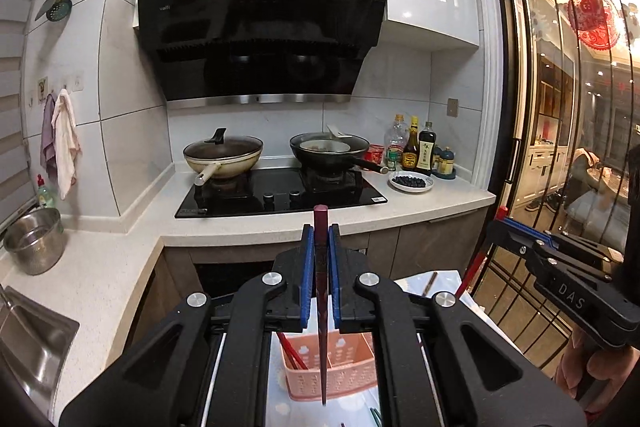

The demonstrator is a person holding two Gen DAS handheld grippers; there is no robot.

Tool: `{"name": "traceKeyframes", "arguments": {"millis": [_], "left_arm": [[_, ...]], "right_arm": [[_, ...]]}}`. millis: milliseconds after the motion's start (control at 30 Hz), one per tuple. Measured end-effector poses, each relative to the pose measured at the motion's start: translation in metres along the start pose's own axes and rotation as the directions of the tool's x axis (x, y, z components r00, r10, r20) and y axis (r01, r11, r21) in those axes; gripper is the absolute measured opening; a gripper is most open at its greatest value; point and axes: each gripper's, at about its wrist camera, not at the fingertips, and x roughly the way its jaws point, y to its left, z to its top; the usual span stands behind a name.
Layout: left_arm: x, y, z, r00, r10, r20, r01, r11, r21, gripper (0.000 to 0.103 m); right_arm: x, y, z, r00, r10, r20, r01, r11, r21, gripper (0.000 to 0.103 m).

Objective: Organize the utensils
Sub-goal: 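Lift and carry both chopsticks over the pink holder with both tools, then lower the chopsticks into the pink holder and open both tools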

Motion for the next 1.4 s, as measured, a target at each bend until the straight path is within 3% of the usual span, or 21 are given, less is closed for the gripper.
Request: {"name": "traceKeyframes", "arguments": {"millis": [267, 533, 833, 900, 967, 1033, 1100, 1300, 1400], "left_arm": [[0.044, 0.008, -0.001, 0.999, 0.015, -0.047, -0.014, 1.000, 0.005, 0.007], [0.072, 0.020, -0.028, 0.993, 0.009, -0.115, -0.011, 1.000, -0.019, 0.007], [0.084, 0.024, -0.046, 0.988, 0.024, -0.155, -0.028, 0.999, -0.023, 0.008], [0.082, 0.022, -0.047, 0.988, 0.042, -0.151, -0.045, 0.999, -0.015, 0.008], [0.081, 0.021, -0.049, 0.986, 0.060, -0.155, -0.063, 0.998, -0.020, 0.027], [0.075, 0.023, -0.050, 0.986, 0.091, -0.140, -0.098, 0.994, -0.041, 0.069], [0.067, 0.023, -0.052, 0.987, 0.106, -0.119, -0.112, 0.993, -0.046, 0.074], [0.036, 0.020, -0.064, 0.990, 0.095, -0.102, -0.098, 0.995, -0.023, 0.075], [0.014, 0.014, -0.079, 0.991, 0.101, -0.093, -0.101, 0.995, -0.001, 0.088]], "right_arm": [[0.055, 0.009, 0.004, 1.000, 0.007, -0.029, -0.007, 1.000, 0.001, 0.007], [0.104, 0.009, -0.031, 0.991, -0.011, -0.131, 0.010, 1.000, -0.012, 0.007], [0.125, 0.005, -0.061, 0.980, -0.052, -0.191, 0.048, 0.998, -0.027, 0.008], [0.122, 0.004, -0.064, 0.982, -0.071, -0.176, 0.067, 0.997, -0.030, 0.014], [0.116, 0.003, -0.064, 0.984, -0.073, -0.164, 0.071, 0.997, -0.017, 0.037], [0.106, 0.000, -0.063, 0.988, -0.075, -0.138, 0.076, 0.997, 0.000, 0.045], [0.096, -0.001, -0.062, 0.990, -0.073, -0.124, 0.074, 0.997, 0.003, 0.045], [0.053, -0.002, -0.071, 0.993, -0.064, -0.096, 0.065, 0.998, 0.007, 0.054], [0.028, 0.000, -0.089, 0.992, -0.068, -0.103, 0.068, 0.998, -0.001, 0.058]]}}
